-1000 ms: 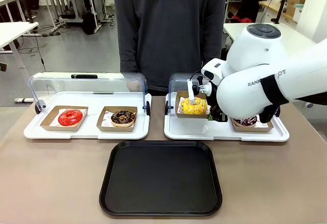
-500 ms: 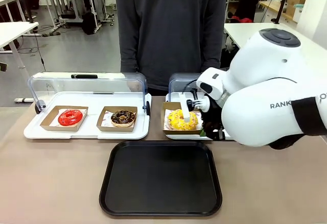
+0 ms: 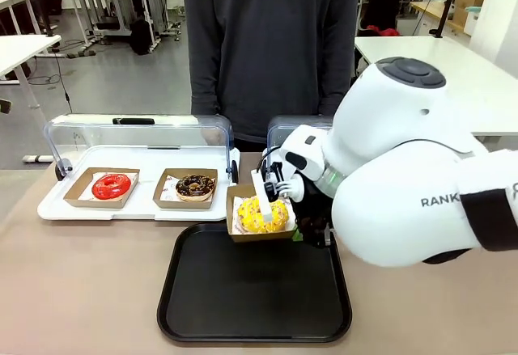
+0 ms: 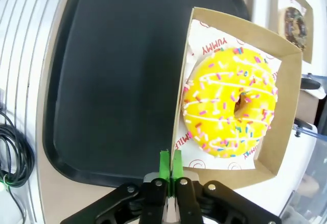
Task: Move the third donut from the left to the tray.
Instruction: Pick up the Paper togo box containing the Donut indicated by the person and place it on the Handle tray.
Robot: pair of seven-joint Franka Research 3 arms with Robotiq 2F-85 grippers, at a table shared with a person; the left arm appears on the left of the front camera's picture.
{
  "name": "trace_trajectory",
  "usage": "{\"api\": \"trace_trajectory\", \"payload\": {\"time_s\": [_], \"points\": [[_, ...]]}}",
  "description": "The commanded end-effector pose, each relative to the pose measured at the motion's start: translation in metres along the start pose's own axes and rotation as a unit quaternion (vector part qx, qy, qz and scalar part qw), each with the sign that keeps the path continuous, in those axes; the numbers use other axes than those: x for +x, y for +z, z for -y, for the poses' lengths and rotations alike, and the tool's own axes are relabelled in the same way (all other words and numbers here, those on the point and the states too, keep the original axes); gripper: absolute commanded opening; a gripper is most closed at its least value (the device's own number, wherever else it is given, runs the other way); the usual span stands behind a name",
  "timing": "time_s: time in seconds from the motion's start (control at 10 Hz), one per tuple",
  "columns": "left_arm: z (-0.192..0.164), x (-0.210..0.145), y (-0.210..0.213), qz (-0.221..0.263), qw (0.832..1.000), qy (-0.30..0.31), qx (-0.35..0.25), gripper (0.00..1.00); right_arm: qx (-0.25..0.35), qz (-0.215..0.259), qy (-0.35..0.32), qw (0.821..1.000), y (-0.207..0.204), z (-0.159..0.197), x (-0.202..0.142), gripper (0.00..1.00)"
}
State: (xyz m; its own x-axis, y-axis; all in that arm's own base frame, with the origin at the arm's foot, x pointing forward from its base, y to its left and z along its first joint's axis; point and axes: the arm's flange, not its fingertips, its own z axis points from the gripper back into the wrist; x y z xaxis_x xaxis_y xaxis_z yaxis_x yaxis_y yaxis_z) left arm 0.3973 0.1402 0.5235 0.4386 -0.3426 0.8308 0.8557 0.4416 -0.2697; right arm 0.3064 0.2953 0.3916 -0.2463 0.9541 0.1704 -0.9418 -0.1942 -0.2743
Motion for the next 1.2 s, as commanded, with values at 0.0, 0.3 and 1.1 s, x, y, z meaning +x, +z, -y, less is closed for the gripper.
{"api": "trace_trajectory", "payload": {"time_s": [0.0, 0.3, 1.1], "points": [[0.001, 0.001, 0.001, 0.01, 1.0, -0.005, -0.003, 1.0, 0.012, -0.006, -0.009, 1.0, -0.011, -0.046, -0.01, 0.02], [0.001, 0.001, 0.001, 0.01, 1.0, -0.005, -0.003, 1.0, 0.022, -0.012, -0.024, 0.999, -0.026, -0.059, -0.008, 0.02], [0.001, 0.001, 0.001, 0.01, 1.0, -0.005, -0.003, 1.0, 0.045, -0.004, -0.041, 0.998, -0.065, -0.088, -0.008, 0.02]]}}
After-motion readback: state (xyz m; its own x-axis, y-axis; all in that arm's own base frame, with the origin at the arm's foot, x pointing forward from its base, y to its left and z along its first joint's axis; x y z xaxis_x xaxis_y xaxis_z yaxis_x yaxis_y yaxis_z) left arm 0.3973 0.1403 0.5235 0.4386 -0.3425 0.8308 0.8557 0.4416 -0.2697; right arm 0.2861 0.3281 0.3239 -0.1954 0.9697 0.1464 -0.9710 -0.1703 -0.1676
